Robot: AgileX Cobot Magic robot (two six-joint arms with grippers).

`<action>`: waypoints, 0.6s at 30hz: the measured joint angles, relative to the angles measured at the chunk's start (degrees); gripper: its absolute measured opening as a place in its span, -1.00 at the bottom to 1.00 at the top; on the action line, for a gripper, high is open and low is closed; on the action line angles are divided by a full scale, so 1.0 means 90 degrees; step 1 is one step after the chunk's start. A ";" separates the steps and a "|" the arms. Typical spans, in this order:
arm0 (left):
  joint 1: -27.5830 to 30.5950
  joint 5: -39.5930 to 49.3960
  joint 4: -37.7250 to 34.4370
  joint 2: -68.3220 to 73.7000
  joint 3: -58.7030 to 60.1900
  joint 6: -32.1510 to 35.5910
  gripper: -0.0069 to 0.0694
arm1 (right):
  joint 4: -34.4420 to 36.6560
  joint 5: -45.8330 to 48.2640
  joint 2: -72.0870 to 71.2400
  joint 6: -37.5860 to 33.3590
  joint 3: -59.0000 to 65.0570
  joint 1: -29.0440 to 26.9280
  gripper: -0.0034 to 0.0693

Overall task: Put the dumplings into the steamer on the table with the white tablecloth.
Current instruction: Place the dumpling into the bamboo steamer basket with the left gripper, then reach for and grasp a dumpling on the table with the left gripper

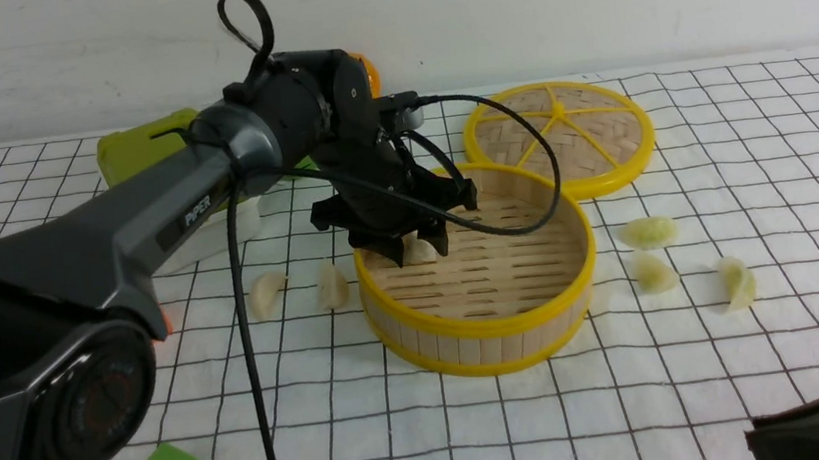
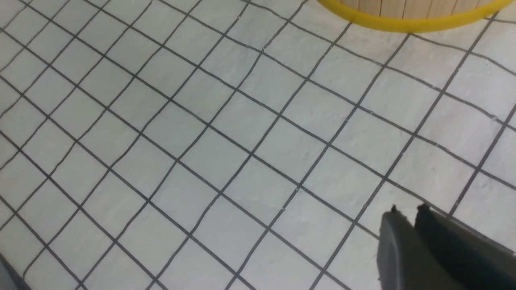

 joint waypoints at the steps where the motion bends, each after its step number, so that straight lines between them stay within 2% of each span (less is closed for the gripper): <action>1: 0.0000 0.0219 0.0134 -0.0028 -0.0119 -0.0034 0.25 | 0.0000 0.0000 0.0000 0.0000 0.0000 0.0000 -0.74; 6: 0.0000 0.1178 0.1129 -0.0425 -0.0794 -0.0282 0.25 | 0.0024 -0.0029 0.0000 0.0000 0.0000 0.0000 -0.74; 10: 0.0085 0.1425 0.1769 -0.0815 -0.1113 -0.0427 0.25 | 0.0099 -0.0042 0.0000 0.0000 0.0000 0.0000 -0.74; 13: 0.0314 0.1451 0.1743 -0.0831 -0.1153 -0.0613 0.25 | 0.0119 -0.0048 0.0000 0.0000 0.0000 0.0000 -0.73; 18: 0.0834 0.1451 0.0870 -0.0445 -0.0905 -0.0737 0.25 | 0.0119 -0.0048 0.0000 0.0000 0.0000 0.0000 -0.71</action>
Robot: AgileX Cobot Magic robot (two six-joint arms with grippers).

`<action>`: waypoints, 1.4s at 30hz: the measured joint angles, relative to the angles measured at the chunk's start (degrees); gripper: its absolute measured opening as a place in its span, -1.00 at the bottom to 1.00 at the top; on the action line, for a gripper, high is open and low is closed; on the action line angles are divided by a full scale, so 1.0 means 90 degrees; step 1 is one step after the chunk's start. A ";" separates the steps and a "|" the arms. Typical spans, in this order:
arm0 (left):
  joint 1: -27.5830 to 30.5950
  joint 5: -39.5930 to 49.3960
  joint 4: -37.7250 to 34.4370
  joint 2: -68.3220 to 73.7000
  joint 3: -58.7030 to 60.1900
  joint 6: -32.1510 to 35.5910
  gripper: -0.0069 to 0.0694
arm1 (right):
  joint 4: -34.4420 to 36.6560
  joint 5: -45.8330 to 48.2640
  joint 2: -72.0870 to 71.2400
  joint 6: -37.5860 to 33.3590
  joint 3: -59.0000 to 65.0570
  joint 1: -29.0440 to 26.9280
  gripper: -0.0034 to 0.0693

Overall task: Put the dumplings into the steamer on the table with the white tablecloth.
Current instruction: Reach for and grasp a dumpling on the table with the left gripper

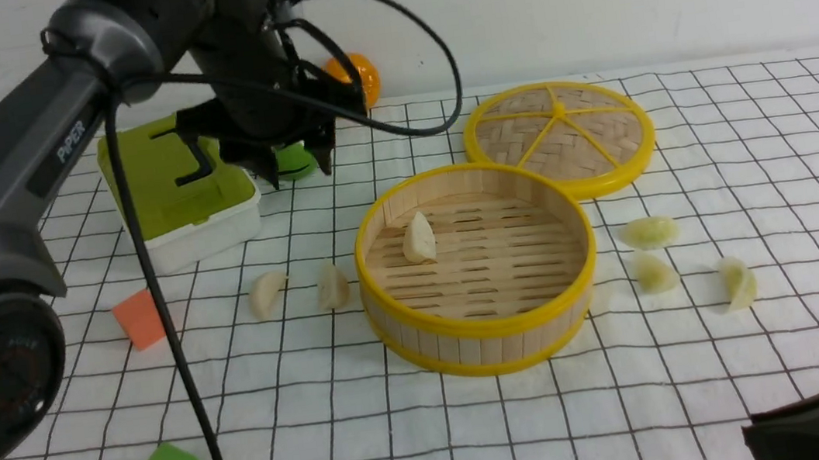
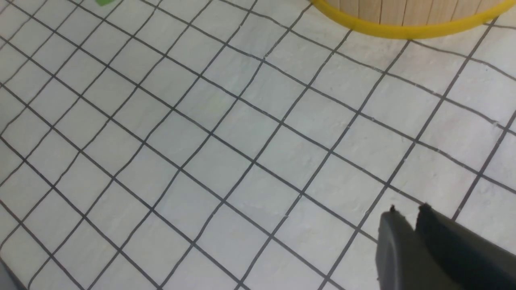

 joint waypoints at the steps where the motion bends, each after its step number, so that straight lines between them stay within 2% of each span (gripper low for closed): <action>1: 0.0055 0.0005 -0.0119 0.0083 0.0045 -0.0030 0.25 | 0.0000 0.0000 0.0000 0.0000 0.0000 0.0000 -0.71; 7: 0.0178 0.0004 -0.0212 0.0515 0.0087 -0.0281 0.25 | 0.0070 0.0000 0.0000 0.0000 0.0000 0.0000 -0.70; 19: 0.0130 -0.0007 -0.0388 0.1061 0.0087 -0.0268 0.24 | 0.0102 0.0000 0.0000 -0.0006 0.0000 0.0000 -0.68; 32: 0.0117 -0.0056 -0.0547 0.1302 0.0131 -0.0117 0.04 | 0.0114 -0.0026 0.0000 -0.0006 0.0000 0.0000 -0.67; 36: 0.0117 -0.0062 -0.0559 0.1302 0.0131 -0.0111 -0.11 | 0.0114 -0.0052 0.0000 -0.0006 0.0000 0.0000 -0.67; 42: 0.0117 -0.0058 -0.0533 0.1262 0.0131 0.0076 -0.11 | 0.0114 -0.0072 0.0000 -0.0006 0.0000 0.0000 -0.67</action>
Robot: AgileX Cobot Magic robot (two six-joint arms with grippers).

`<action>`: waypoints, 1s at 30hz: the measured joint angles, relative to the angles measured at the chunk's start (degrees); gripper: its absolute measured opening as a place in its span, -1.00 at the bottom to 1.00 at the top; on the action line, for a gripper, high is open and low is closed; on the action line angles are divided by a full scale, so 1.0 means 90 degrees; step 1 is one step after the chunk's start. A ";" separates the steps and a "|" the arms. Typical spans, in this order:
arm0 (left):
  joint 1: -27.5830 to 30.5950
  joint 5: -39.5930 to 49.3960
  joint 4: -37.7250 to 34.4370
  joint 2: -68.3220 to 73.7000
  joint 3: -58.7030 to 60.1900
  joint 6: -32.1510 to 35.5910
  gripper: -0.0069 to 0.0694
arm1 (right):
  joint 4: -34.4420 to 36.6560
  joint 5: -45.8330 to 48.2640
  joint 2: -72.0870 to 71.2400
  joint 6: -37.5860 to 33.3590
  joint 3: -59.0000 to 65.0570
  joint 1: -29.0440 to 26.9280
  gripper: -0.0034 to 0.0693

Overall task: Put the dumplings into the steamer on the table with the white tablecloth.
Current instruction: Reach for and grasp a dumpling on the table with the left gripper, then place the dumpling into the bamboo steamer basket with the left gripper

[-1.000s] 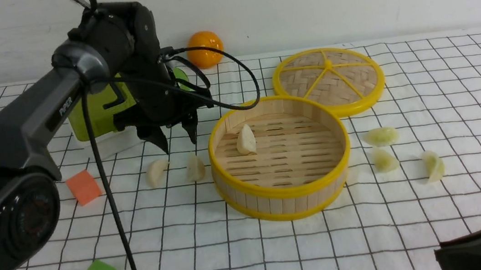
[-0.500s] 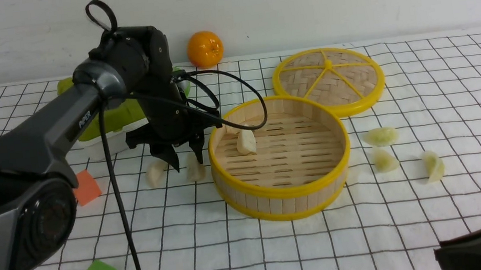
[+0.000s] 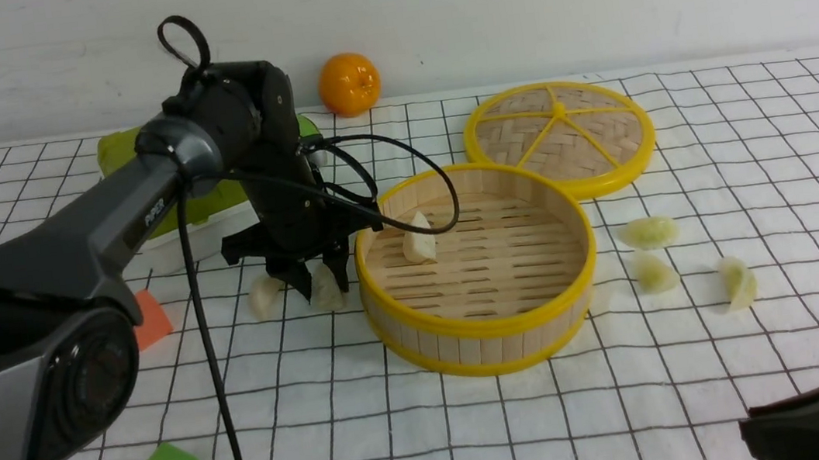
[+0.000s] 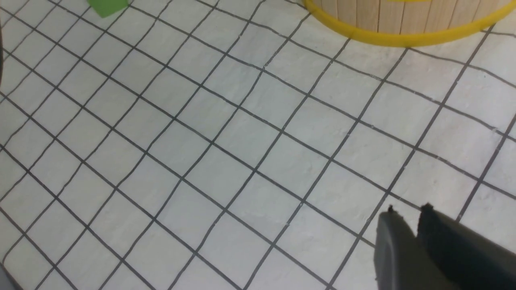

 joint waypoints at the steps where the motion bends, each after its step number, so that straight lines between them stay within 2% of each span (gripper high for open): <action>1: 0.0000 0.0000 0.0000 -0.0009 0.0000 0.0022 -0.11 | 0.0000 0.0000 0.0000 0.0000 0.0000 0.0000 -0.67; 9: -0.0009 0.0040 0.0021 -0.0820 -0.0341 0.0135 -0.11 | 0.0000 0.0000 0.0000 0.0000 0.0000 0.0000 -0.67; 12: -0.0106 0.0049 -0.0329 -0.1214 -0.0429 0.0148 -0.11 | 0.0000 0.0000 0.0000 0.0000 0.0000 0.0000 -0.66; 14: -0.0508 -0.0069 -0.0674 -0.1345 -0.0459 0.0412 -0.11 | 0.0004 -0.0028 0.0000 0.0000 0.0000 0.0000 -0.66; 16: -0.0710 -0.0201 -0.0717 -0.1327 -0.0465 0.0495 -0.11 | 0.0004 -0.0028 0.0000 0.0000 0.0000 0.0000 -0.66; 18: -0.1223 -0.0514 -0.0704 -0.1121 -0.0465 0.0528 -0.11 | 0.0004 -0.0043 0.0000 0.0000 0.0000 0.0000 -0.65; 23: -0.1755 -0.1270 -0.0112 -0.0640 -0.0445 0.0316 -0.11 | 0.0004 -0.0043 0.0000 0.0000 0.0000 0.0000 -0.65; 30: -0.1829 -0.1898 0.0731 -0.0306 -0.0440 -0.0116 -0.11 | 0.0004 -0.0043 0.0000 -0.0005 0.0000 0.0000 -0.65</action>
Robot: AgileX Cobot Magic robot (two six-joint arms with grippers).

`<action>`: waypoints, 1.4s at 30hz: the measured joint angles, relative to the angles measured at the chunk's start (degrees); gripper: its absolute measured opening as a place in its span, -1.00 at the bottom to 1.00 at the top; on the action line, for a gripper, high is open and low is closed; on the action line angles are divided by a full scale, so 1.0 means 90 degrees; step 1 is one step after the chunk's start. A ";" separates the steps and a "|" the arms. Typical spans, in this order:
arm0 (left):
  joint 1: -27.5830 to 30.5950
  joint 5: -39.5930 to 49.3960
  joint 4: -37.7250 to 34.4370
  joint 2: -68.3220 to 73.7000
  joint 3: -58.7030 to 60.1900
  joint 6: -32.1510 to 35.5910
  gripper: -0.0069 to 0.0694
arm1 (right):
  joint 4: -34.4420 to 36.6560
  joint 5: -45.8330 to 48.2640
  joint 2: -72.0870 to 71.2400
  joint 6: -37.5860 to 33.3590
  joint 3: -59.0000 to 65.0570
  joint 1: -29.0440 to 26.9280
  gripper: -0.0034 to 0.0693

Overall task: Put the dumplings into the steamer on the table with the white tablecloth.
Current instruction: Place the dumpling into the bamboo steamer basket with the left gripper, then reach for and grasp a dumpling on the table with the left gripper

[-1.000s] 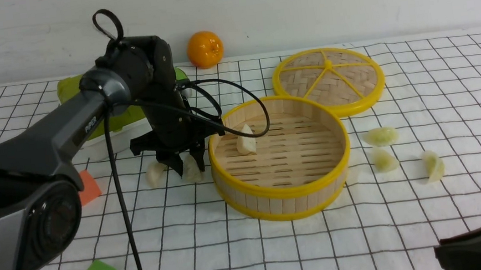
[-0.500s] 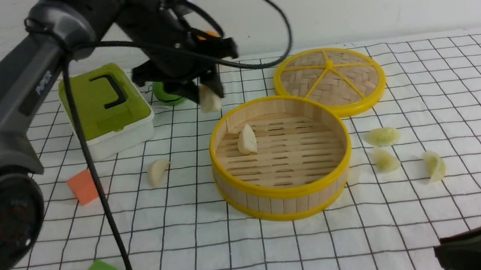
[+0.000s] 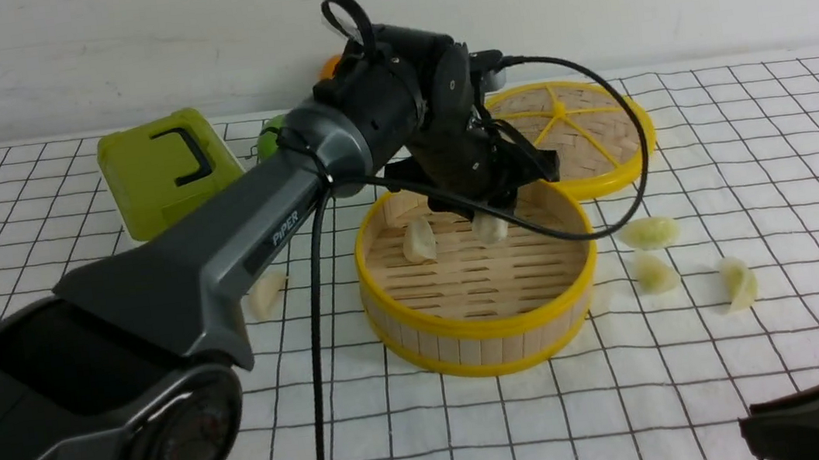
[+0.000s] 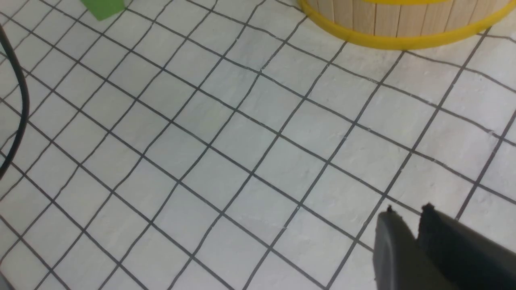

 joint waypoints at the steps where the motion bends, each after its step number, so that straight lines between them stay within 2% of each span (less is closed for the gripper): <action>1: 0.0000 -0.0019 0.0145 0.0026 0.0000 -0.0050 -0.11 | 0.0000 0.0000 0.0000 0.0000 0.0000 0.0000 -0.65; 5: 0.0000 -0.0133 0.0383 0.0140 0.0000 -0.0499 -0.11 | 0.0000 0.0000 0.0000 0.0000 0.0000 0.0000 -0.65; 12: 0.0000 -0.0258 0.0439 0.0438 0.0000 -0.0585 -0.10 | 0.0000 0.0000 0.0000 0.0000 0.0000 0.0000 -0.65; 14: 0.0000 -0.0292 0.0439 0.0443 0.0000 -0.0591 -0.06 | 0.0003 0.0000 0.0000 0.0000 0.0000 0.0000 -0.65; 18: 0.0000 -0.0266 0.0444 0.0283 0.0000 -0.0576 0.20 | 0.0023 0.0000 0.0000 0.0000 0.0000 0.0000 -0.64; 21: 0.0000 0.0240 0.0461 -0.0081 -0.0135 -0.0355 0.31 | 0.0023 0.0000 0.0000 0.0000 0.0000 0.0000 -0.62; 26: 0.0029 0.1595 0.1115 -0.1061 -0.0500 0.0384 0.30 | 0.0023 0.0000 0.0000 0.0000 0.0000 0.0000 -0.62; 29: 0.0228 0.1885 0.1368 -0.1547 -0.0509 0.0777 0.24 | 0.0029 0.0000 0.0000 0.0000 0.0000 0.0000 -0.61; 31: 0.0784 0.1936 0.1323 -0.1882 -0.0222 0.0954 0.15 | 0.0035 0.0014 0.0000 0.0000 0.0000 0.0000 -0.60; 33: 0.1024 0.1950 0.1232 -0.1948 -0.0020 0.0954 0.11 | 0.0035 0.0020 0.0000 0.0000 0.0000 0.0000 -0.60; 34: 0.1497 0.1956 0.0933 -0.1961 0.0508 0.0948 0.06 | 0.0035 0.0033 0.0000 0.0000 0.0000 0.0000 -0.60; 37: 0.1971 0.1956 0.0528 -0.1809 0.1273 0.0973 0.02 | 0.0035 0.0038 0.0000 0.0000 0.0000 0.0000 -0.60; 42: 0.2188 0.1889 0.0315 -0.1346 0.1961 0.1132 0.00 | 0.0035 0.0000 0.0000 0.0000 0.0000 0.0000 -0.60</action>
